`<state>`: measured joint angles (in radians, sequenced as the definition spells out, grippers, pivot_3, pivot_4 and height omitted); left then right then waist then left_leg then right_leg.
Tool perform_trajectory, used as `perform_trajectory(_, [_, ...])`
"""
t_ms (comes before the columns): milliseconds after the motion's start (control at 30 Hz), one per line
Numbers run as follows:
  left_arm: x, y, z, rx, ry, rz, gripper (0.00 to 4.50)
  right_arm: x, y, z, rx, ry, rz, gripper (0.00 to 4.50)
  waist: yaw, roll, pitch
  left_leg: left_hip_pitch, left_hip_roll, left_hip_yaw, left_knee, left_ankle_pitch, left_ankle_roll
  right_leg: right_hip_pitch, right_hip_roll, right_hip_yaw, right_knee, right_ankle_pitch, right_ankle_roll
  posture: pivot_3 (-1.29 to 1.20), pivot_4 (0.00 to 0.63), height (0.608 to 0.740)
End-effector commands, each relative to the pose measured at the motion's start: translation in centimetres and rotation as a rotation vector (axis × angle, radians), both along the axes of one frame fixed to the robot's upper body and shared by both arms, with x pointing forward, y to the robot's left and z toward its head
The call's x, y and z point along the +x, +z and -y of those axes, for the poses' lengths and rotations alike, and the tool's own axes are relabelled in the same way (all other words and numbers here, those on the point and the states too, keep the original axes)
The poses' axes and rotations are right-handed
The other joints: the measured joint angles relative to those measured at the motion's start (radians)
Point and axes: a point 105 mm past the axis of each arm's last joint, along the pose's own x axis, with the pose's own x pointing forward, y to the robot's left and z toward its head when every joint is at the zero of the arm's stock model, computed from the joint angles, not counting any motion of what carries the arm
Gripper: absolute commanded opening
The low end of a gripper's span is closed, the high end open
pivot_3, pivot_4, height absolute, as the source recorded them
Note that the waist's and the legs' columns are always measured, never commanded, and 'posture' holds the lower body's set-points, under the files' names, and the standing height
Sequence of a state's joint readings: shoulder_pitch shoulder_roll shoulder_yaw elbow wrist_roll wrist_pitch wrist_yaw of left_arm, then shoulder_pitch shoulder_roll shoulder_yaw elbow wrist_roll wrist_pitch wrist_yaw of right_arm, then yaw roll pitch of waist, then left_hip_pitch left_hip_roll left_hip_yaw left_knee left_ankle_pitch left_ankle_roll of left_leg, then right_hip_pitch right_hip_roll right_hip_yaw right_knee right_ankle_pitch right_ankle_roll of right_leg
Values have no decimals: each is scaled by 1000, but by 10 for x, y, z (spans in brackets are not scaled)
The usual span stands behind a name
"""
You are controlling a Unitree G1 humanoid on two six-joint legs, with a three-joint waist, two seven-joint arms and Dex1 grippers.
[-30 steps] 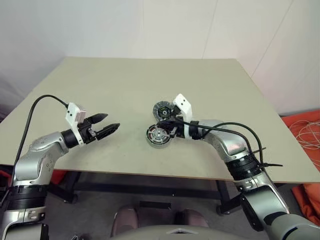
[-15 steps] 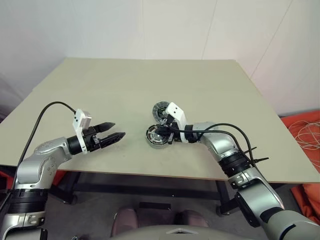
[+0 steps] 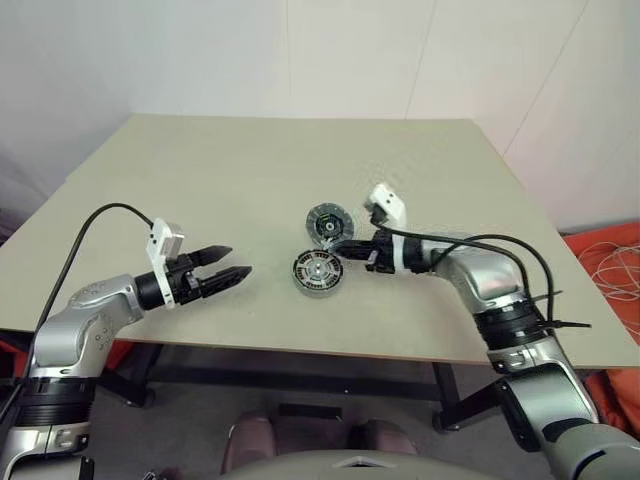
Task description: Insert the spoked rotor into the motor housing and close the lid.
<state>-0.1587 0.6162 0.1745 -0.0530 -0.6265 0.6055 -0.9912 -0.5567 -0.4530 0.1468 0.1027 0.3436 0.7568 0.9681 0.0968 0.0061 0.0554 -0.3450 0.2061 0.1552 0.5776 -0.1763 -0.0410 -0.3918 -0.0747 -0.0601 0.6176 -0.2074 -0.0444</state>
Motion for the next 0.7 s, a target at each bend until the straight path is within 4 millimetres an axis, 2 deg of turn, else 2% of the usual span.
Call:
perform_trajectory(33, [0,10,3,1,-21,49,4500,0,17,13,39,-24,19,44,0,0,0,0,0,0,0,0,0,0,0,0,0,0,0,0,0,740])
perform_trajectory(67, [0,10,2,1,-20,48,4500,0,17,15,37,-26,17,44,0,0,0,0,0,0,0,0,0,0,0,0,0,0,0,0,0,740])
perform_trajectory(167, [0,9,2,1,-19,46,4500,-1,19,21,44,-40,-1,641,0,0,0,0,0,0,0,0,0,0,0,0,0,0,0,0,0,740])
perform_trajectory(533, [-6,5,-4,7,4,39,4500,4,27,33,86,-54,-82,4465,0,0,0,-1,0,1,0,0,0,0,0,0,-4,0,0,0,0,740])
perform_trajectory(700, [-7,5,-4,2,6,40,4500,-8,6,34,0,-42,-200,4488,3,0,0,-2,0,0,0,0,0,0,0,-1,-4,0,0,0,0,740])
